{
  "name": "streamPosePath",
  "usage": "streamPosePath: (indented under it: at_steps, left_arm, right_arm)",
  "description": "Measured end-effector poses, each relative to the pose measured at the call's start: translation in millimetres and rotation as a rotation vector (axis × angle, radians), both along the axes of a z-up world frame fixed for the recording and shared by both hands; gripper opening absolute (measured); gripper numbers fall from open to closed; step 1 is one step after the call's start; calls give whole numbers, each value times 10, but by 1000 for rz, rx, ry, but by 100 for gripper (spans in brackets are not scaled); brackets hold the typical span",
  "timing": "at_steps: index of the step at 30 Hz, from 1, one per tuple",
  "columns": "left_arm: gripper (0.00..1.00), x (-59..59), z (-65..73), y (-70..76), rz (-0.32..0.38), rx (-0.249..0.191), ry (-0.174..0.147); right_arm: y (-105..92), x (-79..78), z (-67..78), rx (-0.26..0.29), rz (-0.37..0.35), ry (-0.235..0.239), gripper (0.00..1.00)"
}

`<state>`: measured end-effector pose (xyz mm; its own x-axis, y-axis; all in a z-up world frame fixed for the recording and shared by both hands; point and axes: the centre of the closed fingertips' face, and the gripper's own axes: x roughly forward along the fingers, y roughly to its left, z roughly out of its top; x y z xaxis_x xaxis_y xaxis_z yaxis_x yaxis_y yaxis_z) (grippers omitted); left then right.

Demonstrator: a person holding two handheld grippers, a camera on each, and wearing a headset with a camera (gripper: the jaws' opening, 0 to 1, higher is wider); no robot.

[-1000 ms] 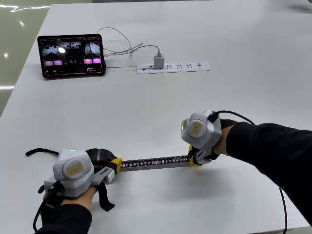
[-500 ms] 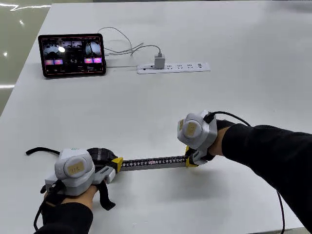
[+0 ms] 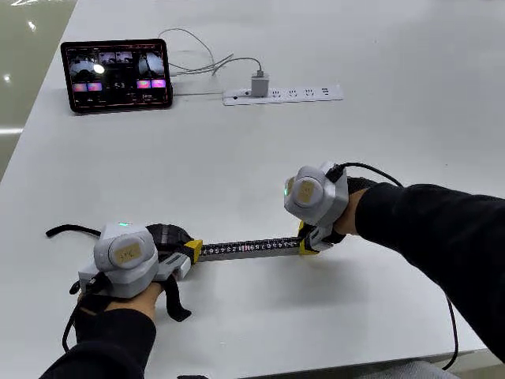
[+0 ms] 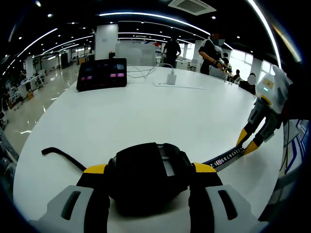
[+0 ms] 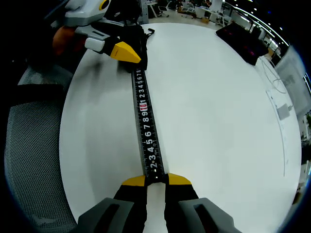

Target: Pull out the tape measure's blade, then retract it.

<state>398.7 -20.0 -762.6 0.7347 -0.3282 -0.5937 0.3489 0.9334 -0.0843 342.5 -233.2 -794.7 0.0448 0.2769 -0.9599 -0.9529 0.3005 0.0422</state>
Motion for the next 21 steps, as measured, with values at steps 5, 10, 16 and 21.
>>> streamPosePath:
  at_steps: [5, 10, 16, 21]
  left_arm:
    - [61, -3, 0, -3, -2, -1, 2]
    - [61, -8, -1, -3, -1, -1, 3]
    - [61, -17, -2, -2, -2, 2, 4]
    - [61, -19, -3, -3, -3, 2, 6]
  right_arm:
    - [23, -4, -1, -2, 10, 2, 9]
    - [52, -3, -3, 4, -1, 2, 9]
    - [85, -3, -4, 8, 4, 2, 9]
    - [115, -2, -5, 12, 10, 3, 8]
